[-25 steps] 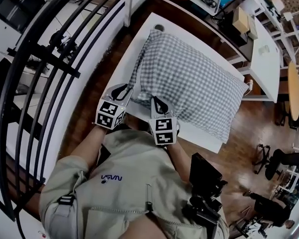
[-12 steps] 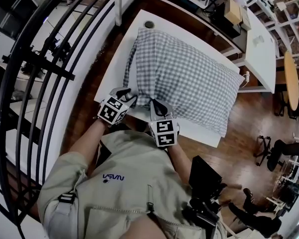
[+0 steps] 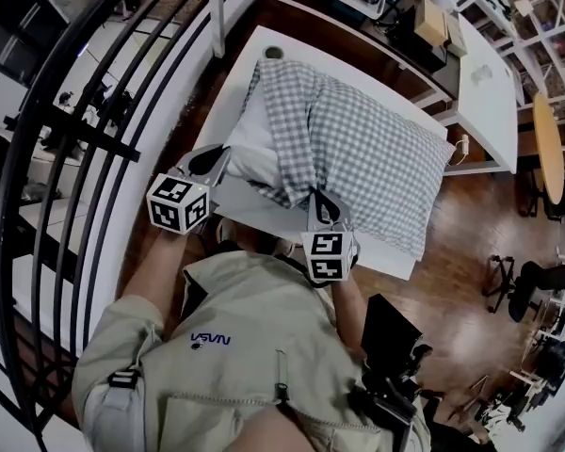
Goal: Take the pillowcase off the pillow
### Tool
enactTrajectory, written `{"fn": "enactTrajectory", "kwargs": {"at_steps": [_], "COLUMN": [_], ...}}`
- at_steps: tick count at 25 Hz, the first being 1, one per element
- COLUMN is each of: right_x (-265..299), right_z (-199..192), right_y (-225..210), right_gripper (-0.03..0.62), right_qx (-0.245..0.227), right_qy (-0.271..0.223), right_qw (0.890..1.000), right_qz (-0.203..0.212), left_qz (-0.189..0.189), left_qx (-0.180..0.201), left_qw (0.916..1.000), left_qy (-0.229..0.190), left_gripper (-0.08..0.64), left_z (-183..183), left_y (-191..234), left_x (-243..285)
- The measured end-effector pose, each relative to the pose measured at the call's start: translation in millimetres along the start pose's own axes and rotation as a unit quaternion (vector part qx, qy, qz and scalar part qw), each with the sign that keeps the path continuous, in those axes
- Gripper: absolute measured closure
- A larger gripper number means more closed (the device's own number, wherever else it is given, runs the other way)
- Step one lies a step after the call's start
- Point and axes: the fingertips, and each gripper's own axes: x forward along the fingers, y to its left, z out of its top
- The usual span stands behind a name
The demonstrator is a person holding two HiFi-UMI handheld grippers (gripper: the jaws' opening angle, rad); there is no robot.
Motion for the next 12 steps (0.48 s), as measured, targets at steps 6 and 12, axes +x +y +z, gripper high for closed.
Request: {"fn": "enactTrajectory", "kwargs": {"at_steps": [6,12], "right_x": [-12.1,0.5], "right_z": [-40.1,-50.4], "right_y": [-51.9,-36.1], "right_gripper": [0.586,0.586], "right_qx": [0.025,0.058], "right_qy": [0.046,0.057], "right_qw": [0.996,0.995], "right_qz": [-0.068,-0.051], "left_qz": [0.02,0.02], "left_qx": [-0.068,-0.07], "left_qw": [0.9971,0.9961], "left_qy": [0.028,0.05], "left_gripper": [0.546,0.532], "left_z": [-48.2,-83.1], "left_y": [27.1,20.7], "left_x": [-8.9,-2.3]}}
